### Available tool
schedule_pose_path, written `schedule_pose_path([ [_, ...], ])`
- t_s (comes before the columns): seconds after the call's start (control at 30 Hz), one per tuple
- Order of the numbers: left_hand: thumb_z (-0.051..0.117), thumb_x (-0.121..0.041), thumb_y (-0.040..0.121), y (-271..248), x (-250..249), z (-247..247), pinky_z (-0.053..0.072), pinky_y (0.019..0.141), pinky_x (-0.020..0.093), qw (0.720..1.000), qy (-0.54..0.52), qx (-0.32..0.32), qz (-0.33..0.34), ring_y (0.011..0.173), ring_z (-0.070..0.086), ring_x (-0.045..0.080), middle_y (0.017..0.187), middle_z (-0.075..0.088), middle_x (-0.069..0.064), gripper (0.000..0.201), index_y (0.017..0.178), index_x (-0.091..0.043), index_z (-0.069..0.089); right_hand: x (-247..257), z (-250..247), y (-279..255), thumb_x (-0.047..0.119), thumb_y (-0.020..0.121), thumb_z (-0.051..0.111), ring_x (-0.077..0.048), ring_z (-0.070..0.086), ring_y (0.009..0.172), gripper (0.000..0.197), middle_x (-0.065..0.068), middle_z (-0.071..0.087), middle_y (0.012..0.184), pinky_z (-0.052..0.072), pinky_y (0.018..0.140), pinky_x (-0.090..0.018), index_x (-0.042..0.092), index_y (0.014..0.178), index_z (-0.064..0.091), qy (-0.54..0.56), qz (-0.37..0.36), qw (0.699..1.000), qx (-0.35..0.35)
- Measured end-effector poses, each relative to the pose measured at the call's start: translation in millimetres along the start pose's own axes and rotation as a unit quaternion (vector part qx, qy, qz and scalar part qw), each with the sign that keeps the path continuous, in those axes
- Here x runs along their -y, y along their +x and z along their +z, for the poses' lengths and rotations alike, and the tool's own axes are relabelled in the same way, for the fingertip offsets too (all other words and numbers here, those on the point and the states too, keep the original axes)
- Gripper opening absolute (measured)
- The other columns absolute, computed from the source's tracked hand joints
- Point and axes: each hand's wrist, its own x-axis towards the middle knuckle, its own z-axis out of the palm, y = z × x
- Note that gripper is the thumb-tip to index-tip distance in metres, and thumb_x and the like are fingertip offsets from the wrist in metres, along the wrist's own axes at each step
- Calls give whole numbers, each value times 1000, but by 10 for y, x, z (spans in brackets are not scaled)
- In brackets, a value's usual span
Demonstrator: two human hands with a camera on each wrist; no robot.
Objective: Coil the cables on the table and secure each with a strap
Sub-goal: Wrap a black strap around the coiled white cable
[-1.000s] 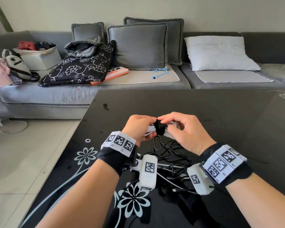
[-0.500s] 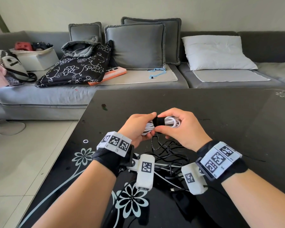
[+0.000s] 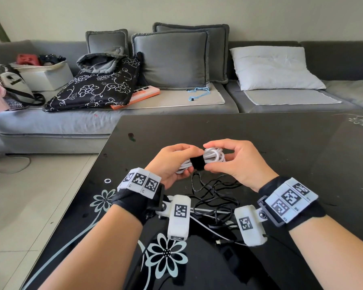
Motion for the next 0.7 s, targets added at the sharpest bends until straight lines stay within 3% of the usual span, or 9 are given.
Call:
schedule_pose_path([
  [0.17,70,-18,88,25,22,10,41,42,17,1000,4,-10,-7,49,49,11,70,61,6,31,111,3,67,-39,47,9,-5,71,83,-26,76,77,40,-12,74,102,61,69,-26,15,105,75,42,8,999,-15],
  [0.33,71,-37,90,49,21,-33,53,49,24,1000,-21,-12,15,58,62,17,79,68,8,33,106,-9,68,-127,13,38,-6,73,81,-23,74,78,41,-13,75,99,60,70,-27,20,103,75,80,22,995,-60],
  [0.43,65,-26,96,64,22,-90,59,61,28,997,-71,-19,27,75,74,27,95,75,14,20,107,-10,68,-204,-26,62,-8,75,79,-23,72,83,45,-16,70,109,60,73,-30,17,112,73,111,36,989,-93],
  [0.53,62,-15,97,86,77,-85,61,71,28,995,-80,-25,54,84,76,30,105,75,19,19,114,-8,68,-237,-30,69,-8,77,77,-20,72,84,52,-12,68,111,61,74,-31,14,123,65,127,41,984,-114],
  [0.6,63,-15,97,115,105,-66,61,73,29,993,-91,-36,64,86,76,31,105,75,19,25,120,-8,64,-246,-23,75,-6,76,79,-18,72,84,48,-10,67,107,61,73,-31,11,118,65,128,44,980,-147],
  [0.7,68,-21,94,199,88,-39,60,68,27,991,-86,-67,75,83,76,26,104,75,16,30,120,-9,61,-259,-41,139,-4,74,81,-20,70,88,39,-18,64,109,61,72,-30,7,108,67,143,59,969,-195],
])
